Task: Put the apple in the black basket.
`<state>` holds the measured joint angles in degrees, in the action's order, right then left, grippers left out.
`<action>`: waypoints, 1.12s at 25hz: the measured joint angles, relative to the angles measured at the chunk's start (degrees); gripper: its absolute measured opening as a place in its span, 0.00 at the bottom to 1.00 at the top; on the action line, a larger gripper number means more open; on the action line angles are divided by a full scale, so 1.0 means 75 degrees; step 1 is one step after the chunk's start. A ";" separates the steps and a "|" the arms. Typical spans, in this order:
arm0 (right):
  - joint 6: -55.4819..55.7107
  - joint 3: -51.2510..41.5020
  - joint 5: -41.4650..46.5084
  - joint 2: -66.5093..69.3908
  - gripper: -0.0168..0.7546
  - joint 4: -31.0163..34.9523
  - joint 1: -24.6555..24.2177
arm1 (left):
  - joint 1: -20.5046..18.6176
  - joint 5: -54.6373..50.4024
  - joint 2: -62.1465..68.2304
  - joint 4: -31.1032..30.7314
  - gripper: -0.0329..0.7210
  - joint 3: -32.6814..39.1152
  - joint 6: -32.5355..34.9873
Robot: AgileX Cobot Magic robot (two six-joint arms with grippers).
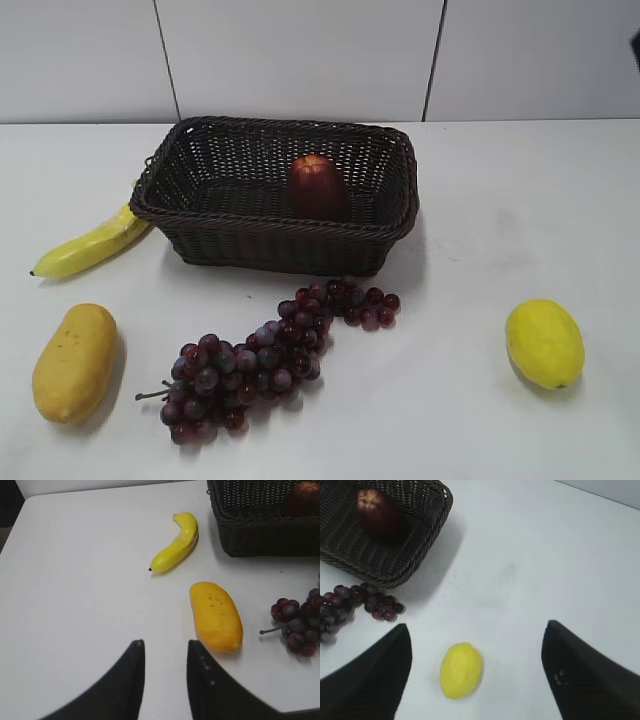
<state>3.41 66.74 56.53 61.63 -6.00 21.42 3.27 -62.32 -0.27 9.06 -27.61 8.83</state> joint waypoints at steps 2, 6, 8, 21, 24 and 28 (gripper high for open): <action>0.0059 -0.0783 -0.0240 -0.1117 0.79 0.0000 0.0000 | 0.0000 0.0000 0.0000 0.0000 0.34 0.0000 0.0000; 0.0092 -0.2133 -0.0435 -0.3179 0.79 0.0007 0.0000 | 0.0000 0.0000 0.0000 0.0000 0.34 0.0000 0.0000; 0.0099 -0.2709 -0.0441 -0.4133 0.79 0.0007 0.0000 | 0.0000 0.0000 0.0000 0.0000 0.34 0.0000 0.0000; -0.0016 -0.5020 0.0237 -0.7385 0.79 0.0074 0.0000 | 0.0000 0.0000 0.0000 0.0000 0.34 0.0000 0.0000; -0.0114 -0.5107 0.0348 -0.7392 0.79 0.0152 0.0000 | 0.0000 0.0000 0.0000 0.0000 0.34 0.0000 0.0000; -0.0195 -0.5112 0.0354 -0.7392 0.78 0.0206 0.0000 | 0.0000 0.0000 0.0000 0.0000 0.34 0.0000 0.0000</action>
<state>1.95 28.40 59.19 6.19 -4.46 21.42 3.27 -62.32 -0.27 9.06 -27.61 8.83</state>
